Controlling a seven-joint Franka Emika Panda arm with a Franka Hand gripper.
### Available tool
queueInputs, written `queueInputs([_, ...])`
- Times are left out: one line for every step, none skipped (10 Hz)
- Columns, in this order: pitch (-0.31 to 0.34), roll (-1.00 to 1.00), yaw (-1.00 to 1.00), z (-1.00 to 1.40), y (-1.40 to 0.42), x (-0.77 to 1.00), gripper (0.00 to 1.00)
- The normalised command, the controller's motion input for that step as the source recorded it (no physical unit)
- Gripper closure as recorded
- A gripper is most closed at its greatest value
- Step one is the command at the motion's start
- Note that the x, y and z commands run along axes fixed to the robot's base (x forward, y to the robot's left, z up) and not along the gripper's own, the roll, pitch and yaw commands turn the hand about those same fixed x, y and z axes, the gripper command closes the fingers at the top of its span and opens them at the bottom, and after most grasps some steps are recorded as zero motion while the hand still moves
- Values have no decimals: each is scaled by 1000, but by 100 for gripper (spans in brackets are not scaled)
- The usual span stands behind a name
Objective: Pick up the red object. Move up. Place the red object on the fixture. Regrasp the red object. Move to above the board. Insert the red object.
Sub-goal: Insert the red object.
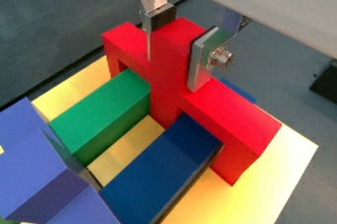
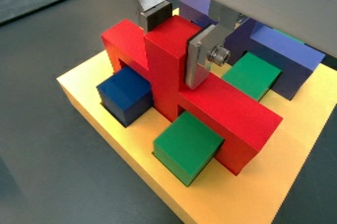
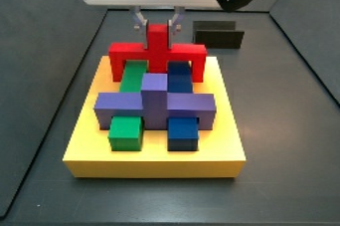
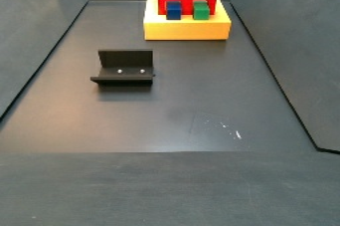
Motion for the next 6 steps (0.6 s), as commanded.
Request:
queueInputs([0, 129, 0, -486, -6, 0, 100])
queueInputs([0, 211, 0, -574, -54, 0, 100])
queueInputs([26, 287, 0, -506, -103, 0, 100])
queueInputs([24, 339, 0, -531, -140, 0, 100])
queueInputs([46, 73, 0, -20, 0, 0, 100])
queueInputs([0, 0, 0, 0, 0, 0, 100])
